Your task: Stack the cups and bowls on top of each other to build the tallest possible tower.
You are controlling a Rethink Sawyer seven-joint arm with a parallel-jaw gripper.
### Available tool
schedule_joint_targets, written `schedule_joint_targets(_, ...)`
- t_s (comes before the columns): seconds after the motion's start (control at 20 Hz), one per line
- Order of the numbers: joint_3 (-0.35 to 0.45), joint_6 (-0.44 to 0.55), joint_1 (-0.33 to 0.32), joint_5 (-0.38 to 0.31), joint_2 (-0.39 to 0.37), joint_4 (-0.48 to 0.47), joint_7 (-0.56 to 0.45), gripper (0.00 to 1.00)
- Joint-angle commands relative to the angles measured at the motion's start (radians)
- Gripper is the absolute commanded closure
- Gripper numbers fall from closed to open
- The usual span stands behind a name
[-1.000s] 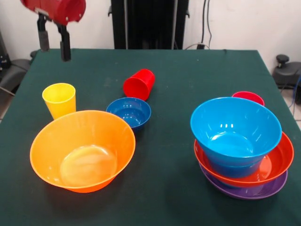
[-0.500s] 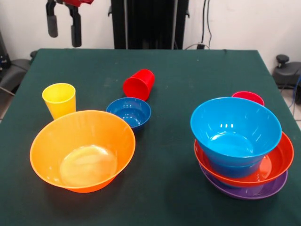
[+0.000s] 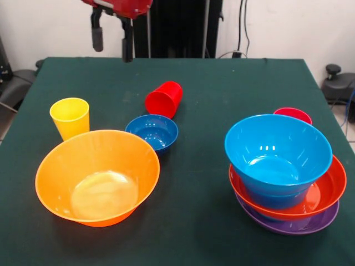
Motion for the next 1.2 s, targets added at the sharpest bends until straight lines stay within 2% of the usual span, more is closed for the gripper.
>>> schedule_joint_targets(0.05, 0.015, -0.067, 0.043, 0.01, 0.051, 0.118, 0.14, 0.0)
schedule_joint_targets(0.3, 0.045, -0.143, 0.029, 0.02, 0.109, 0.094, 0.113, 0.0)
schedule_joint_targets(0.65, 0.008, -0.145, 0.084, 0.033, 0.149, 0.018, 0.16, 0.0)
schedule_joint_targets(0.95, -0.015, -0.193, 0.13, 0.072, 0.19, 0.003, 0.205, 0.0)
schedule_joint_targets(1.2, -0.043, -0.179, 0.159, 0.091, 0.195, -0.007, 0.216, 0.0)
